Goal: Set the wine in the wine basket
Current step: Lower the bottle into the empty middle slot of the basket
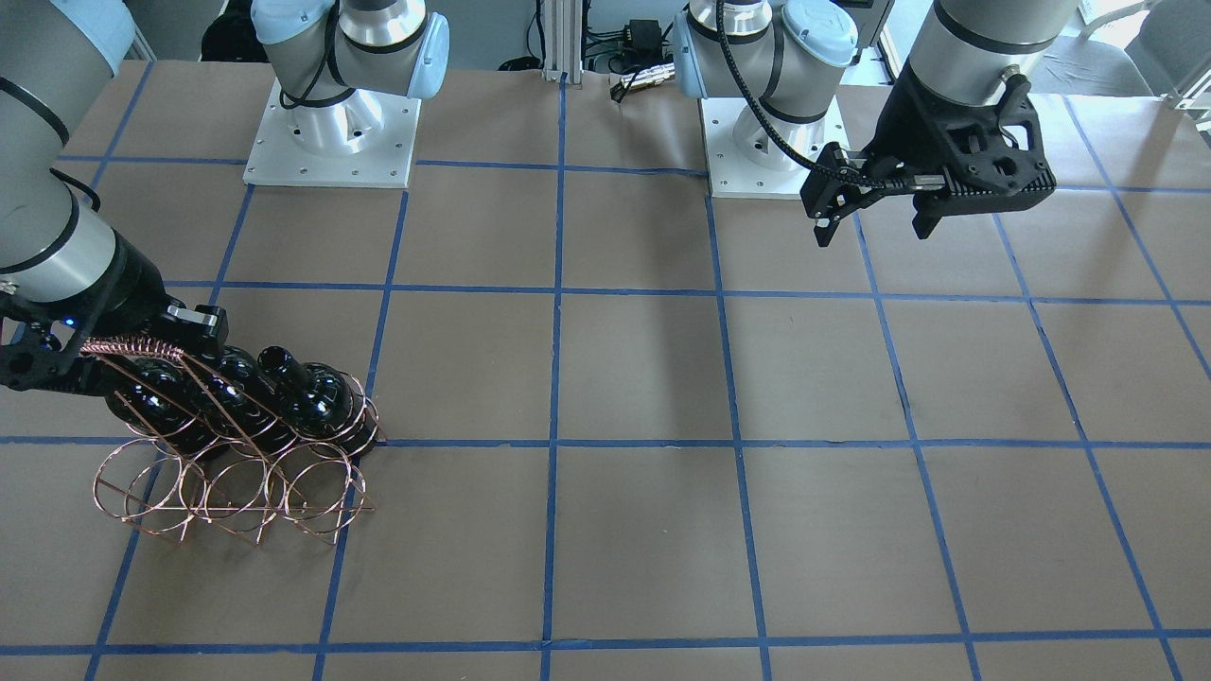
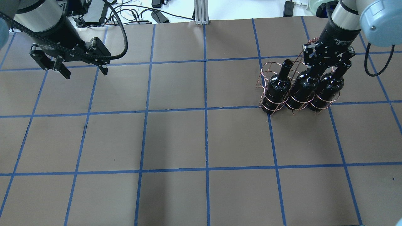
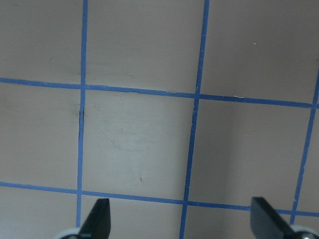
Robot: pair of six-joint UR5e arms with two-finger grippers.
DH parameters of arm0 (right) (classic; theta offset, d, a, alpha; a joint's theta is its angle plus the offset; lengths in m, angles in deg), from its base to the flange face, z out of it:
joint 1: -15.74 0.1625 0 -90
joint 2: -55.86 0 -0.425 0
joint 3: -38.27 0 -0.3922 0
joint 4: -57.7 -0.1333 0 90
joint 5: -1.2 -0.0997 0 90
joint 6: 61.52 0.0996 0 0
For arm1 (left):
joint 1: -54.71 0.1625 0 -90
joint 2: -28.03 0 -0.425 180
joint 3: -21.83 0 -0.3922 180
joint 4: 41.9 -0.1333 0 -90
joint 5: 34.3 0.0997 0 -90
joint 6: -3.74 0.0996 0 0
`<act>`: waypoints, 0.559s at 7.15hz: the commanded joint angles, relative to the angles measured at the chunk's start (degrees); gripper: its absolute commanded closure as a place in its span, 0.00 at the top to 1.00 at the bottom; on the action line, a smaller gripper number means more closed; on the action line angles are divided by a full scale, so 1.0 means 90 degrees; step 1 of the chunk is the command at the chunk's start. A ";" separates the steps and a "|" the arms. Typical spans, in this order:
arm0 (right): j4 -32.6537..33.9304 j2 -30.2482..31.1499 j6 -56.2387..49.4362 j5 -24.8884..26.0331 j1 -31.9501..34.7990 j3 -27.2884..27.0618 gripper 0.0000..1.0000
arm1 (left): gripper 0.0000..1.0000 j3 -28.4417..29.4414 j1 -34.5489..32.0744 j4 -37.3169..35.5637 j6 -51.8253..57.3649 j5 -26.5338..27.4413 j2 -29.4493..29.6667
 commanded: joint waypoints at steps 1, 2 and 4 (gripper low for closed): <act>0.0033 -0.0045 0.0012 0.0084 0.0012 -0.0054 0.00 | 1.00 0.0000 0.0010 0.0002 0.0000 -0.0004 -0.0007; 0.0023 -0.0055 0.0012 0.0085 0.0021 -0.0055 0.00 | 1.00 -0.0010 0.0000 0.0002 0.0000 -0.0004 0.0003; 0.0033 -0.0084 0.0022 0.0085 0.0012 -0.0064 0.00 | 1.00 0.0000 0.0000 -0.0007 -0.0010 -0.0004 0.0013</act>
